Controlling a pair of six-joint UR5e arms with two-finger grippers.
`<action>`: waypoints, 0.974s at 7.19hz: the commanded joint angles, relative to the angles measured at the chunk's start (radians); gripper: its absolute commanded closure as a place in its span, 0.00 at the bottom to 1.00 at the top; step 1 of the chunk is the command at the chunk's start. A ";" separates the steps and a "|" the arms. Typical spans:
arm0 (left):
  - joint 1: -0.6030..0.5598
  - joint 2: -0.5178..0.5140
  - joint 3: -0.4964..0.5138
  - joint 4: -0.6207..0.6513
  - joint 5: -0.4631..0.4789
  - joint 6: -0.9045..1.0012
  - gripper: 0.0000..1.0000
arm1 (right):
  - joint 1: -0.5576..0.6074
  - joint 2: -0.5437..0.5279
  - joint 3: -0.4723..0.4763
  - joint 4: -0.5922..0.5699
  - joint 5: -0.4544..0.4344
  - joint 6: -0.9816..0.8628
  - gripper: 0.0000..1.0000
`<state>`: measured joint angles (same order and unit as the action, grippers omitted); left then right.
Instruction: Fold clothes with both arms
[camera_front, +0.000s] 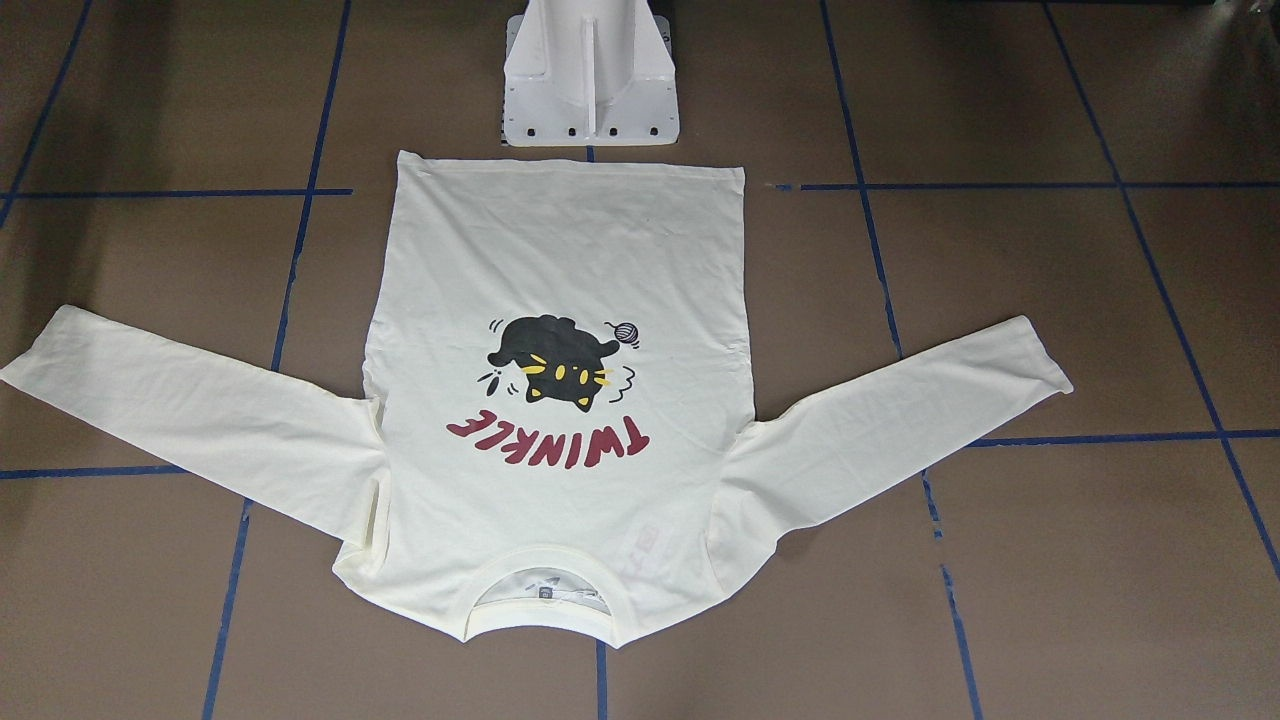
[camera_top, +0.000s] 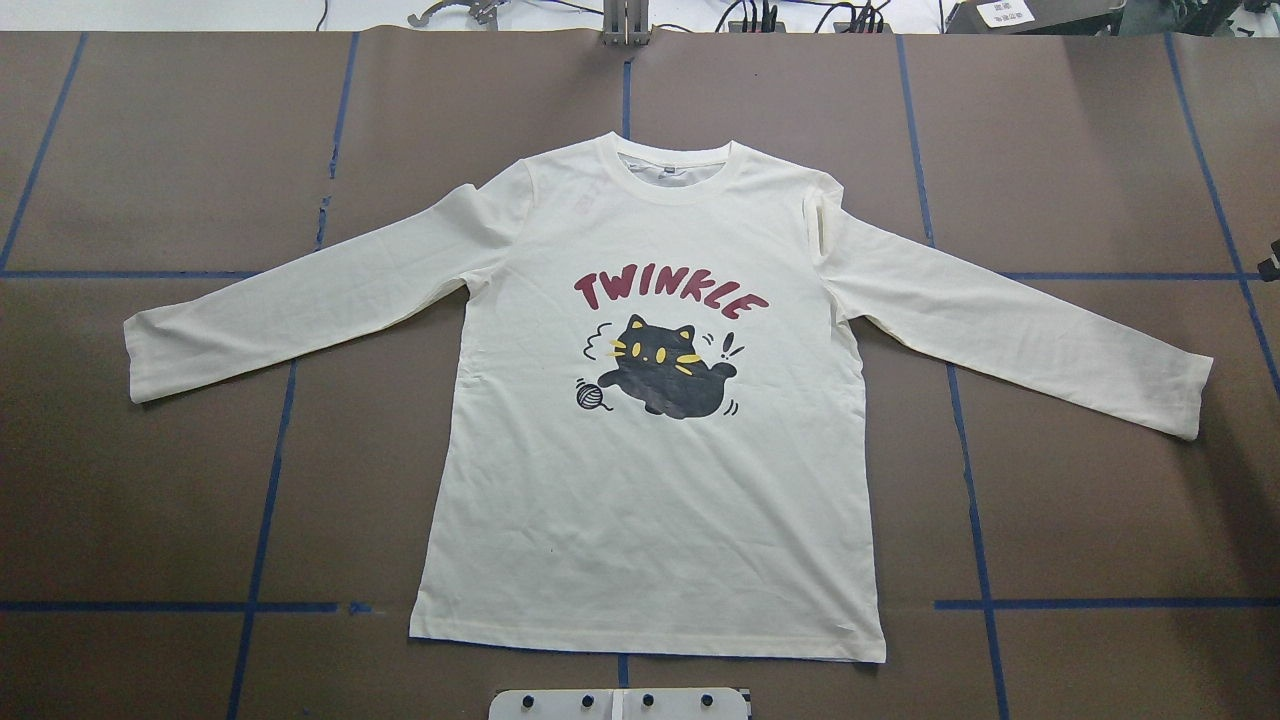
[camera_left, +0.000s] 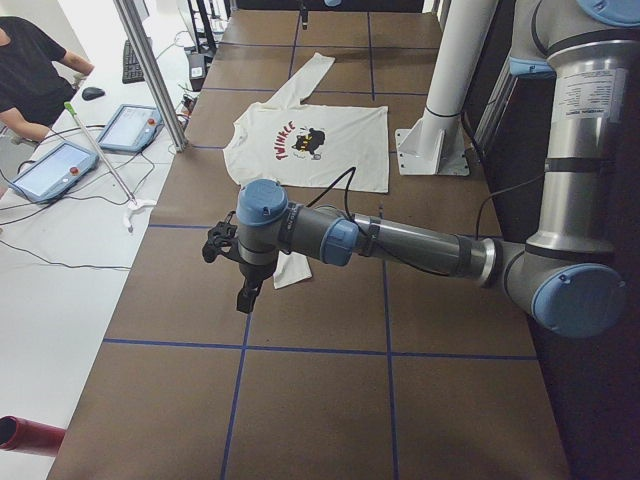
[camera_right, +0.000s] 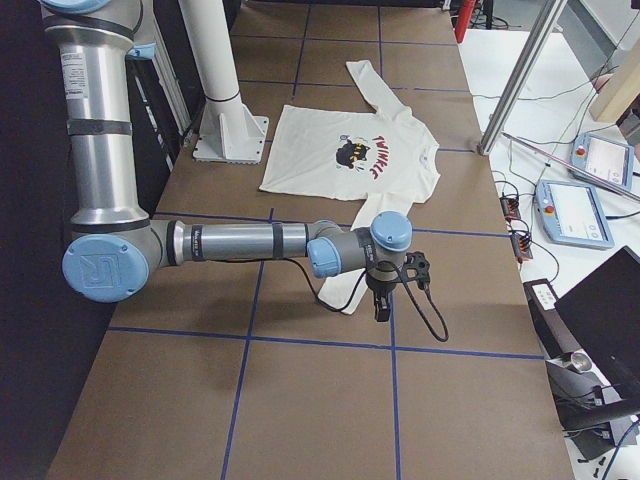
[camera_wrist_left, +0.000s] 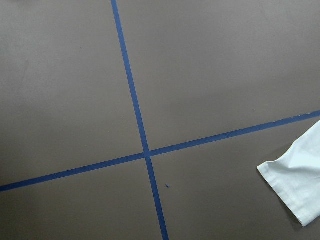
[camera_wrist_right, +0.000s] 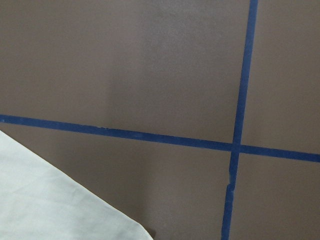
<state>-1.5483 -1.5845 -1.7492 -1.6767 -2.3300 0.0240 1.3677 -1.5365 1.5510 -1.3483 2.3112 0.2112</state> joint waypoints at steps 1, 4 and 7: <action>0.004 0.012 0.042 -0.116 -0.027 0.004 0.00 | -0.015 -0.036 -0.008 0.034 0.054 0.026 0.00; 0.005 0.014 0.033 -0.141 -0.040 0.007 0.00 | -0.153 -0.025 -0.011 0.034 0.050 0.028 0.00; 0.005 0.015 0.037 -0.195 -0.040 0.002 0.00 | -0.159 -0.011 -0.058 0.034 0.039 0.056 0.16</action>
<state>-1.5432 -1.5695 -1.7122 -1.8633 -2.3699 0.0265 1.2122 -1.5572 1.5186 -1.3146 2.3532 0.2548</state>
